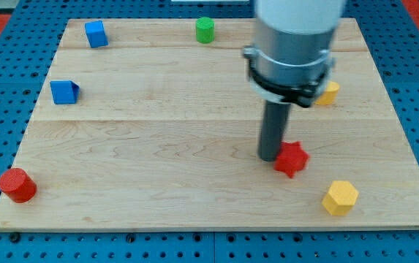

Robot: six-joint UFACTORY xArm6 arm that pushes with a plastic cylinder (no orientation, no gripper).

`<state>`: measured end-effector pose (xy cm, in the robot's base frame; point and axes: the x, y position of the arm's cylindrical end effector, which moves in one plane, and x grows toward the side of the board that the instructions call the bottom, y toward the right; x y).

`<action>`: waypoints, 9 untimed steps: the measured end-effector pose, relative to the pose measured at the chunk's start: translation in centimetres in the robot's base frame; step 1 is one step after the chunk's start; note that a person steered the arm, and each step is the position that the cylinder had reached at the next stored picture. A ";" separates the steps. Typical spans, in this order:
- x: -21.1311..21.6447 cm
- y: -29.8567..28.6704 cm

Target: Slide the red circle towards the center right

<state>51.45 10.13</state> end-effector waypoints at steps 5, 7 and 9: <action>8.7 -16.6; 8.2 -40.6; 5.0 -38.7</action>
<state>56.44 -28.62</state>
